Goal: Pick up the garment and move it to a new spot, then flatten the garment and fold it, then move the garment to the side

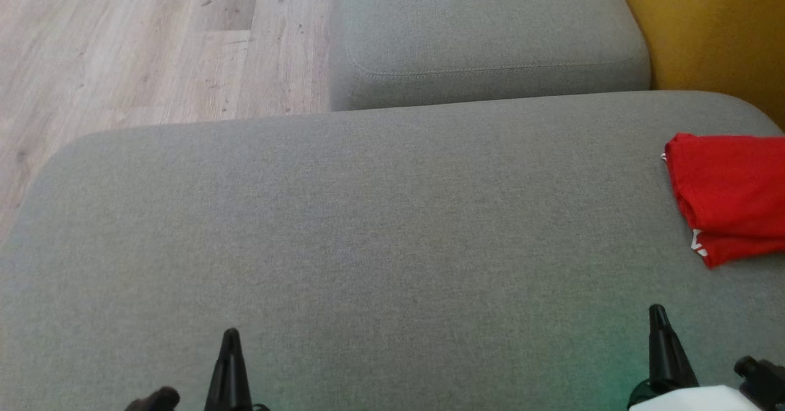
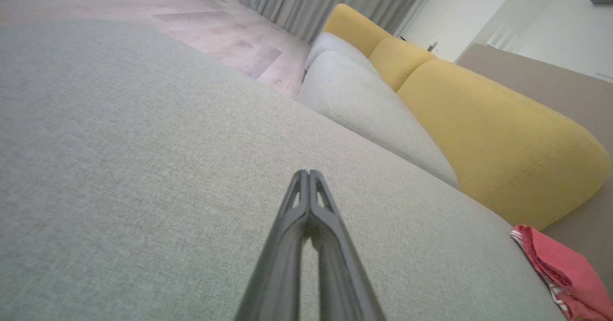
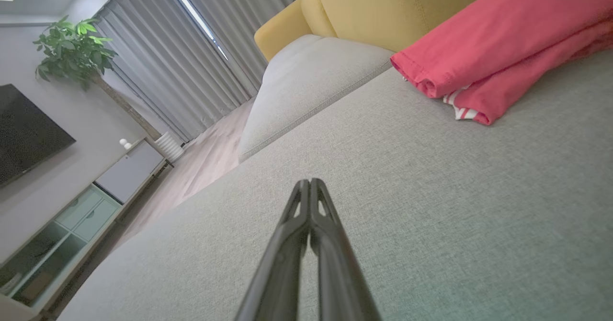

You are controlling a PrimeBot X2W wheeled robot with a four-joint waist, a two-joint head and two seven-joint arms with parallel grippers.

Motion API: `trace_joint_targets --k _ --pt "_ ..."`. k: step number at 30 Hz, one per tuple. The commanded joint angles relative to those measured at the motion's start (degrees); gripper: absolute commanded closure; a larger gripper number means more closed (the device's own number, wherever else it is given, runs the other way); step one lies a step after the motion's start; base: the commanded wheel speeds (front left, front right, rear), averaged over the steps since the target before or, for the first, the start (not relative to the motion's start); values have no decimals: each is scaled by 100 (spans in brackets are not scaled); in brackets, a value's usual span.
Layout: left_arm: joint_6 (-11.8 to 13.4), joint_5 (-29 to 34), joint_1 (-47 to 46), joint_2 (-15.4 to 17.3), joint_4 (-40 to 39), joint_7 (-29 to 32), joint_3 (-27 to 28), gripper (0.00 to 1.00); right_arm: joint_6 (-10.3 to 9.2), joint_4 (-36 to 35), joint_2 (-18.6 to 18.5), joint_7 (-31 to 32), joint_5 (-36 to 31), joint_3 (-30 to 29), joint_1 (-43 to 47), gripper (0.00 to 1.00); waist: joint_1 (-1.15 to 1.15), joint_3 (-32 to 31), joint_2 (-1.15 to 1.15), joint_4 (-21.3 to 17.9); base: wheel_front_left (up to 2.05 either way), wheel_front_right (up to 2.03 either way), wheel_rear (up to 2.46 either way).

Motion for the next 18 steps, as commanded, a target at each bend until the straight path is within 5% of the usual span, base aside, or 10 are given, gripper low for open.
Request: trace_joint_targets --k 1,18 --pt "-58 -204 -307 61 -130 31 166 100 13 -154 -94 34 223 -13 -305 100 0 10 0 -2 0 0 0" --pt "-247 -1273 -563 81 0 274 452 100 18 -82 -108 280 1322 -91 -584 100 0 96 0 -15 0 0 0"
